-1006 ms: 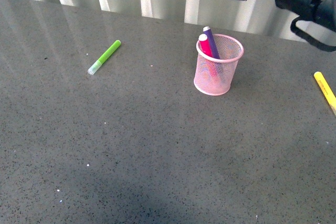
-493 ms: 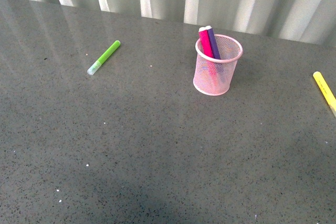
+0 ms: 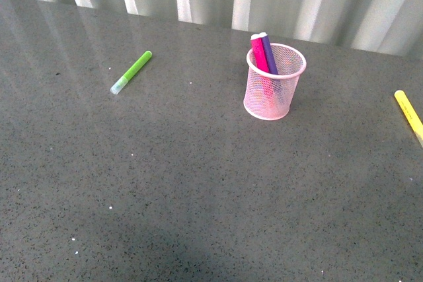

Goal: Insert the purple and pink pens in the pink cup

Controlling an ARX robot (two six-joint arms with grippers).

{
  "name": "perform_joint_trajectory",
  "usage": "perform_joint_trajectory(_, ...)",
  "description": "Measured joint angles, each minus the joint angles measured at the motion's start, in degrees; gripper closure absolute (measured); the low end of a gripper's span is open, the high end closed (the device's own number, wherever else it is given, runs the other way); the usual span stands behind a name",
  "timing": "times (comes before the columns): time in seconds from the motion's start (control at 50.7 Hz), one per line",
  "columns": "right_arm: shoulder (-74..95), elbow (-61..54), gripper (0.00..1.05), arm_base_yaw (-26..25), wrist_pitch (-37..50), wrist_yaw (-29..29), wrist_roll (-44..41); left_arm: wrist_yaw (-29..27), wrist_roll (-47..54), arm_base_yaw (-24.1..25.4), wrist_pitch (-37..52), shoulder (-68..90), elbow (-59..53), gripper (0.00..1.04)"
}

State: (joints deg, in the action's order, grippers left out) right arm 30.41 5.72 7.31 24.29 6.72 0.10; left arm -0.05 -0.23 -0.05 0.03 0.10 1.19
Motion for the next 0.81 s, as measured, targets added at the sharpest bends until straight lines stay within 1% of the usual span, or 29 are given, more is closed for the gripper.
perform_joint_trajectory(0.059,-2.12,-0.96,1.01,-1.46,-1.2,-1.31,-0.04,0.02,-0.02,0.0,0.0,0.0,0.0,0.07)
perform_joint_trajectory(0.079,-2.95,-1.22,1.01,-3.06,-1.84,-4.07,-0.04,0.0,0.0,0.0,0.0,0.0,0.0,0.07)
perform_joint_trajectory(0.118,-4.28,-1.7,1.01,-5.49,-2.58,-6.32,-0.07,0.02,0.0,0.0,0.0,0.0,0.0,0.07)
perform_joint_trajectory(0.197,-5.97,-2.19,1.01,-6.95,-3.56,-6.34,-0.04,-0.02,-0.02,0.0,0.0,0.0,0.0,0.07)
perform_joint_trajectory(0.454,-10.84,-3.48,1.01,-7.17,-7.02,-6.62,-0.04,0.0,-0.02,0.0,0.0,0.0,0.0,0.07)
perform_joint_trajectory(0.552,-12.74,-4.68,1.01,-7.17,-6.47,-6.62,-0.04,0.0,-0.02,0.0,0.0,0.0,0.0,0.07)
perform_joint_trajectory(0.809,-17.4,-4.7,1.01,-7.17,-11.02,-6.64,-0.04,0.0,-0.02,0.0,0.0,0.0,0.0,0.07)
